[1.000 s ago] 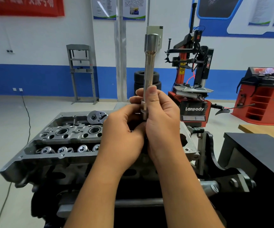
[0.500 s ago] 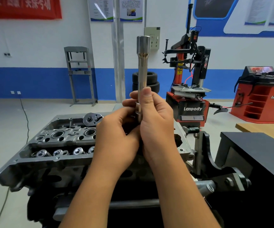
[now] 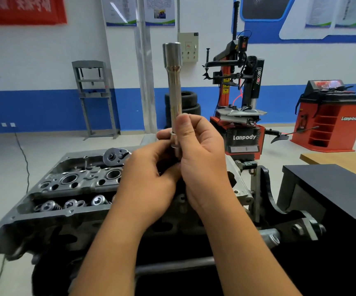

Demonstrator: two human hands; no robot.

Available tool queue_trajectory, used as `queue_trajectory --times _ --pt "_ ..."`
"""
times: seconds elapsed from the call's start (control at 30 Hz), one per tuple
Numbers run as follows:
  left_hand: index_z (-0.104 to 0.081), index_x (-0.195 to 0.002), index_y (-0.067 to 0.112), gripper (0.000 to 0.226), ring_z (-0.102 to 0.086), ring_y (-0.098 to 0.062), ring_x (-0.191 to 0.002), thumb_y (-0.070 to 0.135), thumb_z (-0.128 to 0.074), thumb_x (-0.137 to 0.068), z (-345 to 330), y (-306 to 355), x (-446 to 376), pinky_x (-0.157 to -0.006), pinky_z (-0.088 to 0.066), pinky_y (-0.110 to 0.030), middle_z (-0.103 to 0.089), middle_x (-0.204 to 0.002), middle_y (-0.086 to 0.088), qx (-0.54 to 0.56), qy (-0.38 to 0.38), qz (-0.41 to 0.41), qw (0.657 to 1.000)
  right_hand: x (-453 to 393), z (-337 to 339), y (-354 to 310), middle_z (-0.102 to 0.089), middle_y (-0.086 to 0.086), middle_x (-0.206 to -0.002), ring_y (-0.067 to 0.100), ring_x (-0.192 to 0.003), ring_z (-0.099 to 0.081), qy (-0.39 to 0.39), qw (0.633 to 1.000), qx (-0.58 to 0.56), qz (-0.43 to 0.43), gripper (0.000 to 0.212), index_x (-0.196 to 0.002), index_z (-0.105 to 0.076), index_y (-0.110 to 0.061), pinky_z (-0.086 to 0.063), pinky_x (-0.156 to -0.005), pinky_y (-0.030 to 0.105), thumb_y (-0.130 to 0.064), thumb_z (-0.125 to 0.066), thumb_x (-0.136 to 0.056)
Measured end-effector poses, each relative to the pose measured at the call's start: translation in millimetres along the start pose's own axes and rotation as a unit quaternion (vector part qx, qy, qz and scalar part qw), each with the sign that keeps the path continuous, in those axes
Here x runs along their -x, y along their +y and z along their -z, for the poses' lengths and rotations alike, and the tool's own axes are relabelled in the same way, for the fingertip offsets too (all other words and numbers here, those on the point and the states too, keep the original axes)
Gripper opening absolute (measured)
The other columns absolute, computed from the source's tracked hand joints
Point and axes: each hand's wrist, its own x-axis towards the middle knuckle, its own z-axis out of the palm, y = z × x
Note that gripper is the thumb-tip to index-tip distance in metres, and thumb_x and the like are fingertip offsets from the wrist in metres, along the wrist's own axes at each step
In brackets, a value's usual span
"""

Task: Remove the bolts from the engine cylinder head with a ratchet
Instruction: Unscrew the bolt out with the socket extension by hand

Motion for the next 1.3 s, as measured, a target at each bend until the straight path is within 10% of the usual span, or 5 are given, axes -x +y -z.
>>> queue_trajectory --times 0.33,0.53,0.8,0.97,1.3 --pt "-0.078 -0.099 0.033 0.028 -0.070 0.007 -0.082 0.010 -0.081 -0.082 -8.0 -2.2 0.1 -0.069 -0.053 -0.008 -0.077 -0.085 0.017 -0.055 0.105 0.009 0.993 1.6 -4.0 -4.9 -0.076 0.003 -0.082 0.013 -0.079 -0.072 -0.006 0.999 0.037 -0.024 0.024 -0.083 -0.075 -0.019 -0.059 -0.076 0.029 -0.040 -0.071 -0.095" --pt "-0.068 -0.106 0.037 0.029 -0.069 -0.005 -0.081 0.015 -0.073 -0.088 -4.1 0.7 -6.3 -0.066 -0.058 -0.026 -0.075 -0.088 0.012 -0.155 0.001 0.027 0.988 -1.5 -2.7 -0.3 -0.077 0.003 -0.086 0.012 -0.084 -0.070 0.004 0.997 0.077 -0.004 0.036 -0.088 -0.074 -0.022 -0.057 -0.083 0.033 -0.054 -0.059 -0.093" --pt "-0.060 -0.100 0.047 0.043 -0.064 0.009 -0.078 0.015 -0.079 -0.080 -1.5 -0.3 -4.2 -0.055 -0.045 -0.007 -0.067 -0.079 0.020 -0.198 0.013 0.013 0.980 -1.6 1.9 -0.3 -0.078 0.004 -0.087 0.016 -0.082 -0.070 -0.013 0.999 0.024 -0.036 0.028 -0.084 -0.077 -0.026 -0.057 -0.081 0.045 -0.051 -0.066 -0.091" --pt "-0.067 -0.118 0.045 0.057 -0.059 0.017 -0.093 0.007 -0.077 -0.077 1.1 -6.4 -0.6 -0.065 -0.042 0.003 -0.073 -0.087 0.021 -0.198 0.019 0.003 0.980 2.8 3.1 -3.5 -0.073 -0.002 -0.071 0.007 -0.070 -0.068 -0.027 0.999 0.031 0.000 0.026 -0.082 -0.082 -0.024 -0.054 -0.067 0.022 -0.049 -0.082 -0.076" --pt "-0.064 -0.117 0.050 0.049 -0.066 0.005 -0.091 0.022 -0.076 -0.078 1.7 -8.2 1.3 -0.072 -0.052 -0.012 -0.073 -0.094 0.025 -0.198 0.012 -0.019 0.980 5.0 2.3 -3.1 -0.072 0.020 -0.089 0.017 -0.072 -0.061 0.020 0.999 0.021 0.027 0.044 -0.093 -0.069 -0.005 -0.055 -0.066 0.023 -0.045 -0.080 -0.077"
